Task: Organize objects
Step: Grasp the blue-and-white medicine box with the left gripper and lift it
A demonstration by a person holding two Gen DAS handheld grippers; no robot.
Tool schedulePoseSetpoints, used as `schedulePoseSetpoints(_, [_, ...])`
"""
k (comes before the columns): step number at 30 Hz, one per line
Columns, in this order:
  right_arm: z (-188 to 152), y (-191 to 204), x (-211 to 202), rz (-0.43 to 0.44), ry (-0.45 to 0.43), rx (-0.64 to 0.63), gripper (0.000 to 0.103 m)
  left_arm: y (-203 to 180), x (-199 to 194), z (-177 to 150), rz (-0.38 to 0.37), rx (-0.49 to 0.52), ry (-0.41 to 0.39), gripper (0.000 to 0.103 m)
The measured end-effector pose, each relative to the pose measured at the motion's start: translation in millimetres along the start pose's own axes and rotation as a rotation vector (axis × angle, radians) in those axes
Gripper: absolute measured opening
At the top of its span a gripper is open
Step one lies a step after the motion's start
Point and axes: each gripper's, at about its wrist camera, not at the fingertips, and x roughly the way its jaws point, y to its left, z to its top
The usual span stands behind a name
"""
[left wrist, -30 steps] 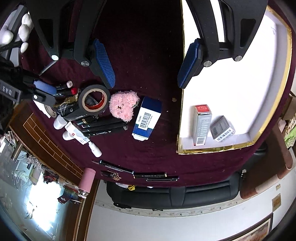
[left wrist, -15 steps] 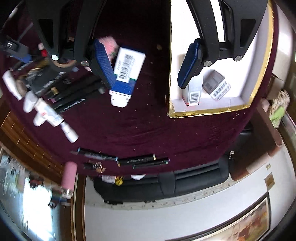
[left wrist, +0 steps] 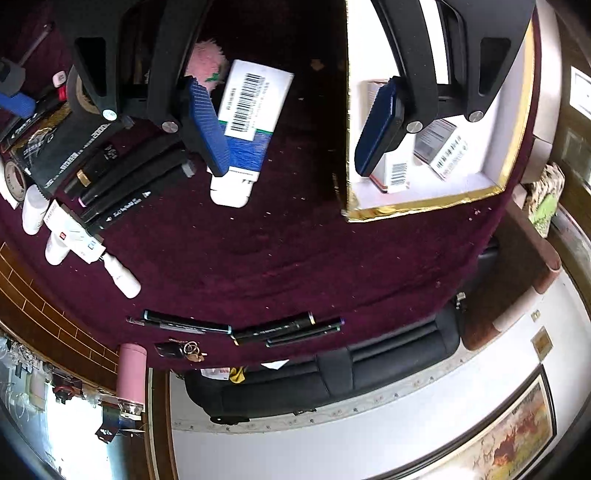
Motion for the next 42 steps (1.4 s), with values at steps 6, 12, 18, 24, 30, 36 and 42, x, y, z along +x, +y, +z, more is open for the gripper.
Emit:
schedulePoseSetpoints(6, [0, 0, -1, -0.002, -0.003, -0.003, 0.07, 3, 12, 0, 0.047, 0.049, 0.047, 0.066])
schedulePoseSetpoints(12, [-1, 0, -1, 0.002, -0.003, -0.004, 0.072, -1, 12, 2, 0.091, 0.101, 0.017, 0.066])
schedulePoseSetpoints(18, [-1, -1, -2, 0.015, -0.002, 0.002, 0.073, -2, 13, 2, 0.037, 0.144, 0.024, 0.066])
schedulePoseSetpoints(24, [0, -4, -3, 0.036, -0.002, 0.019, 0.073, -10, 18, 6, 0.06, 0.196, 0.025, 0.071])
schedulePoseSetpoints(30, [1, -7, -4, 0.067, 0.0, 0.041, 0.075, -27, 13, -4, -0.058, 0.353, 0.026, 0.071])
schedulePoseSetpoints(36, [2, -8, -3, 0.081, 0.001, 0.051, 0.076, -23, 41, -2, -0.042, 0.335, 0.16, 0.07])
schedulePoseSetpoints(42, [2, -3, -2, 0.06, 0.002, 0.026, 0.076, -25, 42, 0, -0.131, 0.259, 0.186, 0.029])
